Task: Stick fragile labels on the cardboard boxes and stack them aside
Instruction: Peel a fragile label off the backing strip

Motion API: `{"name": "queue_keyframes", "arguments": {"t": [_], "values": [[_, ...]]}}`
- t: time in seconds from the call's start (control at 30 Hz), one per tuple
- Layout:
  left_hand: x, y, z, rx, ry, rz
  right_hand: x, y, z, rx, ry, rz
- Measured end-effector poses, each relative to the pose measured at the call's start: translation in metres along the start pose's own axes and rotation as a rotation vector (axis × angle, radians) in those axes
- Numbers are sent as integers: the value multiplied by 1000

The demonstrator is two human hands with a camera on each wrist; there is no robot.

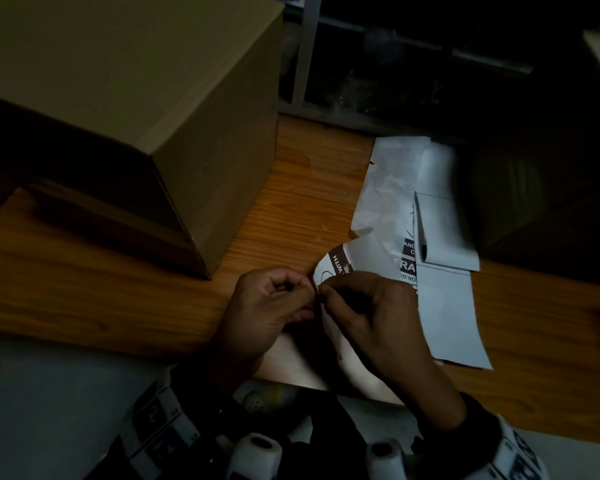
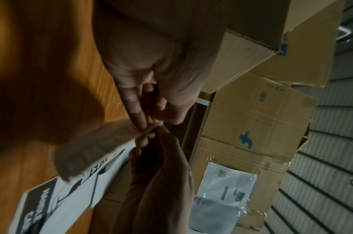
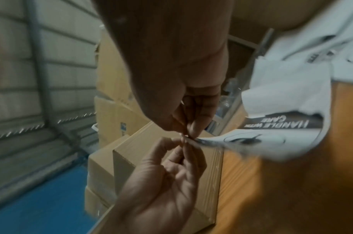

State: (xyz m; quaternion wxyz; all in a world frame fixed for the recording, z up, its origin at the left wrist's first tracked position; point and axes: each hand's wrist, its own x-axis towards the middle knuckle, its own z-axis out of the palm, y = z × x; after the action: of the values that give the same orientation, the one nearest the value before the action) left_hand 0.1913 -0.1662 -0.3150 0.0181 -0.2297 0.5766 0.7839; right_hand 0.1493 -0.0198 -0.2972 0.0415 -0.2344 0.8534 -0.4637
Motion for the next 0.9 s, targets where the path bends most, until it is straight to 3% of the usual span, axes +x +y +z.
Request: {"name": "queue_keyframes", "arguments": {"t": [0.07, 0.2, 0.4, 0.5, 0.57, 0.7, 0.77, 0.8, 0.9], "values": [[0, -2, -1, 5, -10, 3, -1, 2, 1, 33, -16, 56], [0, -4, -2, -68, 9, -20, -2, 6, 7, 6, -4, 12], [13, -30, -15, -175, 191, -117, -4, 23, 26, 14, -156, 95], [20, -48, -31, -2, 279, -134, 4, 39, 18, 19, -59, 230], [23, -54, -42, 153, 291, -111, 15, 54, 10, -130, 13, 264], [23, -50, -46, 657, 203, -15, 32, 74, 11, -417, -83, 249], [19, -39, -38, 1054, 201, 115, 35, 78, 15, -492, -114, 220], [18, -34, -31, 1134, 207, 223, 36, 80, 17, -494, -112, 224], [27, -25, -6, 1079, 102, 457, 39, 83, 19, -484, -94, 267]]}}
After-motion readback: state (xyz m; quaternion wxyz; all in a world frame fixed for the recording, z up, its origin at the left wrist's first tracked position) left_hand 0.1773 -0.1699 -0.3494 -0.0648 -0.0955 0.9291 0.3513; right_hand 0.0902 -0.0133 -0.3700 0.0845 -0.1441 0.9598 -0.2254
